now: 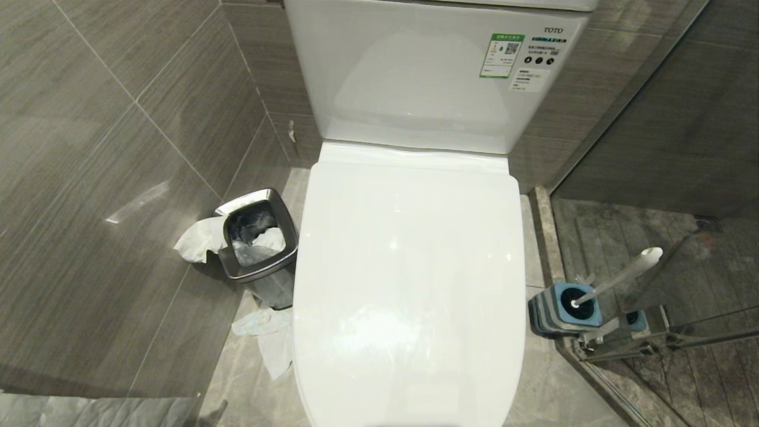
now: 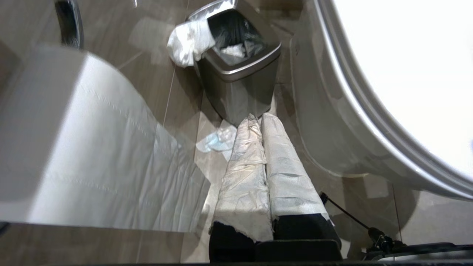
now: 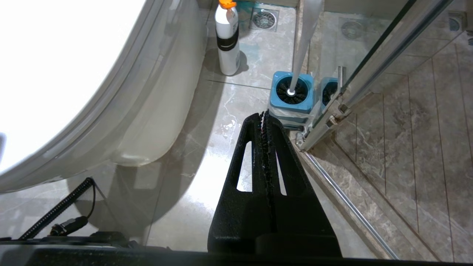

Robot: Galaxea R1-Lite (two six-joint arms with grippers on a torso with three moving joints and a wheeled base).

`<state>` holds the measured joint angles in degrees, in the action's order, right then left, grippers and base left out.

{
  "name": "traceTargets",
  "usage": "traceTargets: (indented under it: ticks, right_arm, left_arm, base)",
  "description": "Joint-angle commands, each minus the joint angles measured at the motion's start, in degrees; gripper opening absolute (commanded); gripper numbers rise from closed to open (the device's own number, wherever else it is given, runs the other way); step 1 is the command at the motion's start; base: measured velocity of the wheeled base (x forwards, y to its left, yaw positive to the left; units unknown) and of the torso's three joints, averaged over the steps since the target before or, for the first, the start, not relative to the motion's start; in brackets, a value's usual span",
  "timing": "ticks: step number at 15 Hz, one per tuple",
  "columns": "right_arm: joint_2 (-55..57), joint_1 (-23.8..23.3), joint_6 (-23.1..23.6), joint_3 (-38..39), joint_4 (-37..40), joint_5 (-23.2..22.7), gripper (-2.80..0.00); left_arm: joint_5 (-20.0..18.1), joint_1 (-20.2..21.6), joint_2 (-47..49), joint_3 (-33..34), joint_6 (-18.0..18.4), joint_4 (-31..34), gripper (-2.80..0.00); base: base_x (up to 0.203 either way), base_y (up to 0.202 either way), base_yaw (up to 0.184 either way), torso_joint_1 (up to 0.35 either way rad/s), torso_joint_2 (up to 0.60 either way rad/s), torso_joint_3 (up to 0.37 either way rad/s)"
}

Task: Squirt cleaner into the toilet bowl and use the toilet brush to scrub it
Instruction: Use the left hand to lift the toilet lid slightly

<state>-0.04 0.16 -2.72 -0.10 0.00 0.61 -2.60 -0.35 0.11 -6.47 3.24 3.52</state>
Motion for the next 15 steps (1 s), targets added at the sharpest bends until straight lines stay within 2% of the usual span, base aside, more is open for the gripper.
traceTargets:
  ticks: [1,3,7,15]
  right_arm:
    - [0.04,0.02,-0.01,0.01,0.0,0.01,-2.8]
    - [0.04,0.02,-0.01,0.01,0.0,0.01,-2.8]
    - [0.04,0.02,-0.01,0.01,0.0,0.01,-2.8]
    - [0.04,0.02,-0.01,0.01,0.0,0.01,-2.8]
  left_arm:
    - [-1.28,0.0,0.32,-4.95,1.44,3.65,-2.8]
    - [-3.88,0.0,1.83,-8.28,2.24,6.3,-2.8]
    - [-5.49,0.0,9.31,-14.02,3.23,7.04,-2.8]
    - [-6.54,-0.08,33.83,-24.58,4.58,6.77,-2.8]
  base:
    - [0.0,0.0,0.0,0.0,0.0,0.0]
    - [0.0,0.0,0.0,0.0,0.0,0.0]
    - [0.0,0.0,0.0,0.0,0.0,0.0]
    - [0.0,0.0,0.0,0.0,0.0,0.0]
